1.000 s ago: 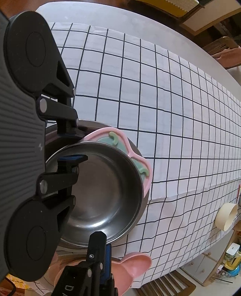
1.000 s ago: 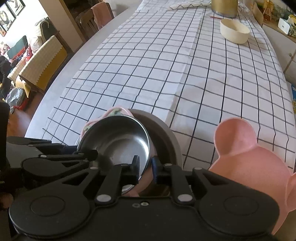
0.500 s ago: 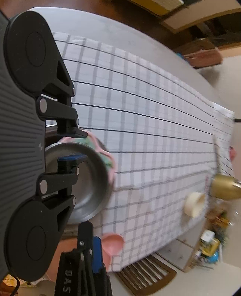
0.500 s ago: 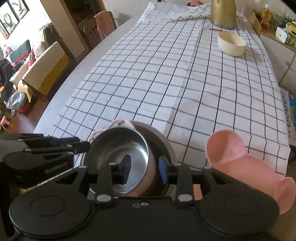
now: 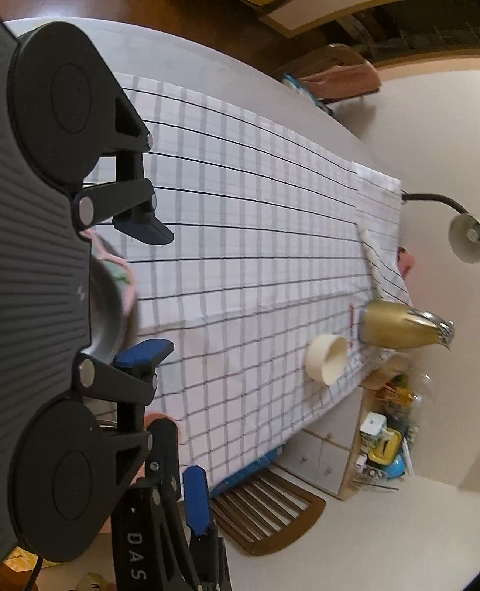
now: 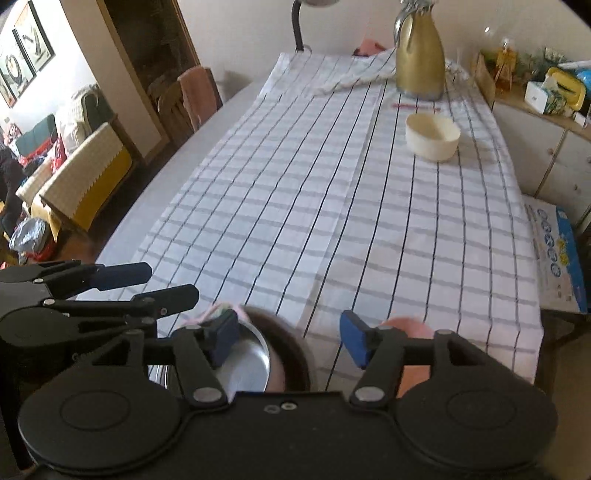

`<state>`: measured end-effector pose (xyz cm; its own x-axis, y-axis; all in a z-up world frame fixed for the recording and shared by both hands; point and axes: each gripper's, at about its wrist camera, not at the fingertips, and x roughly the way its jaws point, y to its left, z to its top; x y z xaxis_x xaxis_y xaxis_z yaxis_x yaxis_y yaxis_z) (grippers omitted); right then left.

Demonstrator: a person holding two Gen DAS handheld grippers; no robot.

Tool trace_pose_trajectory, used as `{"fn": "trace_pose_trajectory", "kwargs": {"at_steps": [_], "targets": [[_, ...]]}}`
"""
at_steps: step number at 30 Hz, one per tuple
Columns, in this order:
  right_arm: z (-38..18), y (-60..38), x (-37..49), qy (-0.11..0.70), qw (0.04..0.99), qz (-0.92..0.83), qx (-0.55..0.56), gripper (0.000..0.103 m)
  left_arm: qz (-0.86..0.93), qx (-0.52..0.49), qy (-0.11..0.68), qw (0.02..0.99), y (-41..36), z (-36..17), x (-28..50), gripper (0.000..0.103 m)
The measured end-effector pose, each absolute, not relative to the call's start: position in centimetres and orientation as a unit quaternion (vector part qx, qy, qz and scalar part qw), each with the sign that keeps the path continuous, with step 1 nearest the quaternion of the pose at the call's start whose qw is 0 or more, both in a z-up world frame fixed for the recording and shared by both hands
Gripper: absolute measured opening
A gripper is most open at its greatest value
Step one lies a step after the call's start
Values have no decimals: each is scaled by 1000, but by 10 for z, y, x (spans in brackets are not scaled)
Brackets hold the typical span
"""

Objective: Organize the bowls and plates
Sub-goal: 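Lower the pink pot onto the steel bowl and open both tools, then move both tools to the cream bowl and close on its rim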

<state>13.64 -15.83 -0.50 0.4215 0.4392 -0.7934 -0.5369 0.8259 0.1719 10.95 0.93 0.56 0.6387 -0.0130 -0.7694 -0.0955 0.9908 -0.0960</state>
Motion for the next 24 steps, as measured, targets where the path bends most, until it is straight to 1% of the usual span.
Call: {"fn": "trace_pose_trajectory", "kwargs": {"at_steps": [2,4,6,9,12,13,18,24], "targets": [[5,-163,142,440,850,284,-51,69,19,-54,415,908,9,15,118,57],[15,-168,149,428,858,280,-47,75,16,-46,403,914,10,24,129,62],[25,-172,157,415,865,279,-49,79,11,-42,390,920,12,33,141,70],[38,-176,171,398,876,269,-49,83,6,-34,378,925,14,43,163,73],[49,-180,188,378,890,251,-49,90,-5,-44,377,925,17,48,185,76],[52,-182,193,373,893,246,-47,93,-8,-46,377,925,18,48,193,76],[61,-190,227,358,907,217,-32,99,-30,-35,377,925,14,49,235,76],[59,-197,279,362,913,188,-17,99,-42,-11,380,924,7,42,299,76]]}}
